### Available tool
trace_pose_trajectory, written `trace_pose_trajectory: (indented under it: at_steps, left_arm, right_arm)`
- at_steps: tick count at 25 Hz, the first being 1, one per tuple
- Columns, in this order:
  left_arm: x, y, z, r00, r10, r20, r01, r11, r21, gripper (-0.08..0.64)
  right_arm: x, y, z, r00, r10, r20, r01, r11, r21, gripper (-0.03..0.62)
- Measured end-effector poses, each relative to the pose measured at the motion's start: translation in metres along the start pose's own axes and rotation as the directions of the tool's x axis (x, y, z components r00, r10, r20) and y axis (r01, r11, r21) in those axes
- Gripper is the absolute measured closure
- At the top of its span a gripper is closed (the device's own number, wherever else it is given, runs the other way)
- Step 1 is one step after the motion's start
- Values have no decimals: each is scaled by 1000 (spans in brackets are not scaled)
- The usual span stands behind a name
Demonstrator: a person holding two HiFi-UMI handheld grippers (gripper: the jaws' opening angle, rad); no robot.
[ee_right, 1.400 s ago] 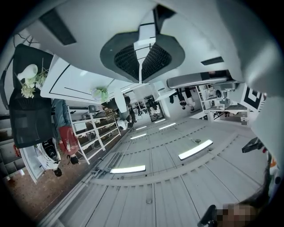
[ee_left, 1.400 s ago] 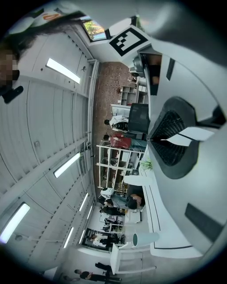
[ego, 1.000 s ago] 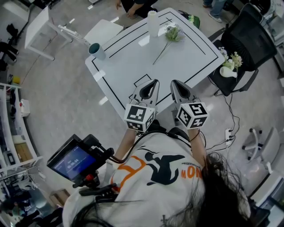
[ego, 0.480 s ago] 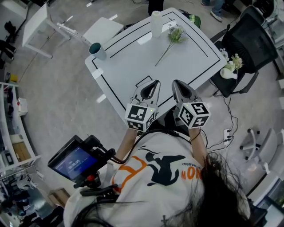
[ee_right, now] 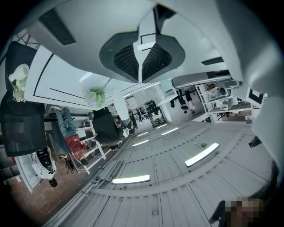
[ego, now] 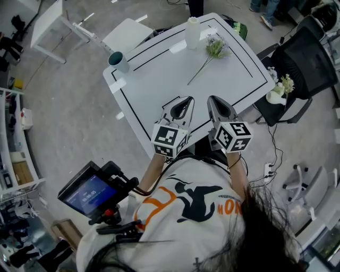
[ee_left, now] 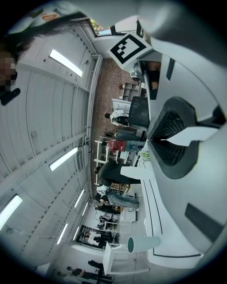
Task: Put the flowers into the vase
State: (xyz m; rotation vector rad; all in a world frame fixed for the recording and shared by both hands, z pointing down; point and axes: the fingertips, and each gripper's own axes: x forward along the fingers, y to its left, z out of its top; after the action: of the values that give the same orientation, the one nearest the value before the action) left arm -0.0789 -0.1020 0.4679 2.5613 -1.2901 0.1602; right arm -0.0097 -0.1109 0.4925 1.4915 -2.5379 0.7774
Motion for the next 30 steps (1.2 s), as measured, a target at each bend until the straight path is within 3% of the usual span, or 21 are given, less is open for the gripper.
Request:
trace_pose_trajectory:
  at_steps: [16,25,30]
  left_arm:
    - [95,21,11,993,120,0,-120,991,-60,549]
    - [102,42,1,972,234,-35,-236,967,-95,549]
    - [103,54,-8,960,271,-62,-276,957,-91,549]
  right_arm:
    - [82,-87,18,977,145,-157,-140,989,41,548]
    - [144,-116,-16,928,235,-289,-173,959,224,507]
    - [174,-126,-29,916,213,-339,-126,957,260,494]
